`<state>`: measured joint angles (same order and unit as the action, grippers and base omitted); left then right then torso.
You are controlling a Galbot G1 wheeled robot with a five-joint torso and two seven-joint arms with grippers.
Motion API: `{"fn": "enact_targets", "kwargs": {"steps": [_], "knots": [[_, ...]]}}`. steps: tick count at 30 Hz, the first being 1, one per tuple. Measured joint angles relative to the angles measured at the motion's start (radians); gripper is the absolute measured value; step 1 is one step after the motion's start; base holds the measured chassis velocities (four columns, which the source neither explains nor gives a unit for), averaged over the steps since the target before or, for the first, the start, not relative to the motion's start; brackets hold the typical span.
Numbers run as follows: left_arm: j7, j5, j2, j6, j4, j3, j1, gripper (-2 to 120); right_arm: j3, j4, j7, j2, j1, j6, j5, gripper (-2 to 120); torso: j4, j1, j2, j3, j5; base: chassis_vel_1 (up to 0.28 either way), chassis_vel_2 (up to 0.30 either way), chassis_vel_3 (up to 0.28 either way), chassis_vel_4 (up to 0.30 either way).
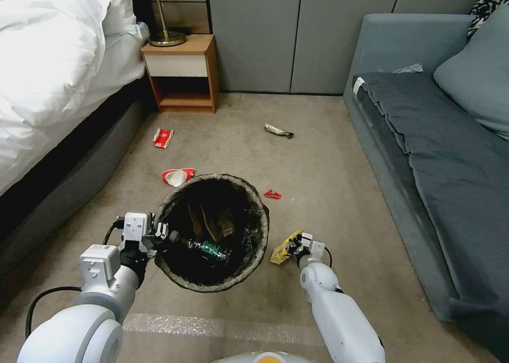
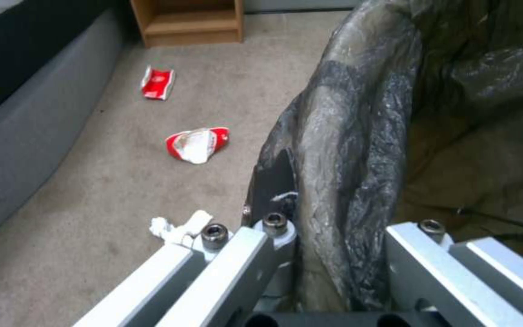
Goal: Pick up the trash bin, then pick up the garbage from the floor and place it into the trash bin.
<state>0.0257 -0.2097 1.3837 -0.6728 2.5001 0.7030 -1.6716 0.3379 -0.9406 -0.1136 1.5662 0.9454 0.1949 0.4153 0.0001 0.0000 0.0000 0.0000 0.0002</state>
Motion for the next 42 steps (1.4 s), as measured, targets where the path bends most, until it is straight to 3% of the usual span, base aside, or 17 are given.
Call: {"fn": "enact_targets", "kwargs": {"steps": [2, 12, 20, 24, 28, 29, 31, 33, 34, 42], "knots": [[0.0, 0.0, 0.0, 0.0, 0.0, 0.0, 0.0, 1, 0.0, 0.0, 0.004, -0.001, 0.002, -0.003, -0.001, 0, 0.0001, 0.0, 0.0, 0.0, 0.0002, 0.0, 0.0, 0.0, 0.0], [0.001, 0.001, 0.002, 0.001, 0.0, 0.0, -0.002, 1, 0.0, -0.009, 0.013, -0.012, 0.008, -0.015, -0.002, 0, 0.0003, 0.0, 0.0, 0.0, 0.0004, 0.0, 0.0, 0.0, 0.0], [0.002, 0.002, 0.004, 0.002, 0.0, -0.001, -0.004, 1, 0.003, -0.115, 0.016, -0.066, 0.041, -0.083, -0.073, 0, -0.0002, 0.0, 0.0, 0.0, -0.0001, 0.0, 0.0, 0.0, 0.0], [0.002, 0.001, 0.001, 0.003, 0.0, 0.001, -0.006, 1, 0.011, -0.252, 0.036, -0.104, 0.071, -0.105, -0.137, 0, -0.0002, 0.0, 0.0, 0.0, -0.0001, 0.0, 0.0, 0.0, 0.0], [0.002, 0.0, -0.003, 0.003, 0.0, 0.001, -0.004, 1, 0.012, -0.521, 0.065, -0.165, 0.138, -0.076, -0.126, 0, -0.0002, 0.0, 0.0, 0.0, -0.0001, 0.0, 0.0, 0.0, 0.0], [0.002, 0.0, -0.003, 0.003, 0.0, 0.001, -0.004, 1, 0.012, -0.521, 0.065, -0.165, 0.138, -0.076, -0.126, 0, -0.0002, 0.0, 0.0, 0.0, -0.0001, 0.0, 0.0, 0.0, 0.0], [0.002, 0.0, -0.004, 0.003, 0.0, 0.001, -0.004, 1, 0.012, -0.609, 0.071, -0.183, 0.161, -0.062, -0.109, 0, -0.0002, 0.0, 0.0, 0.0, 0.0001, 0.0, 0.0, 0.0, 0.0], [0.002, -0.001, -0.007, 0.003, 0.0, 0.001, -0.004, 1, 0.012, -0.781, 0.081, -0.214, 0.198, -0.028, -0.065, 0, -0.0001, 0.0, 0.0, 0.0, -0.0001, 0.0, 0.0, 0.0, 0.0], [0.002, -0.001, -0.007, 0.003, 0.0, 0.001, -0.004, 1, 0.012, -0.781, 0.081, -0.214, 0.198, -0.028, -0.065, 0, -0.0001, 0.0, 0.0, 0.0, -0.0001, 0.0, 0.0, 0.0, 0.0], [0.002, -0.004, -0.01, 0.003, 0.0, -0.002, -0.001, 1, 0.033, -1.164, 0.093, -0.289, 0.271, 0.049, 0.054, 0, -0.0002, 0.0, 0.0, 0.0, -0.0003, 0.0, 0.0, 0.0, 0.0]]}}
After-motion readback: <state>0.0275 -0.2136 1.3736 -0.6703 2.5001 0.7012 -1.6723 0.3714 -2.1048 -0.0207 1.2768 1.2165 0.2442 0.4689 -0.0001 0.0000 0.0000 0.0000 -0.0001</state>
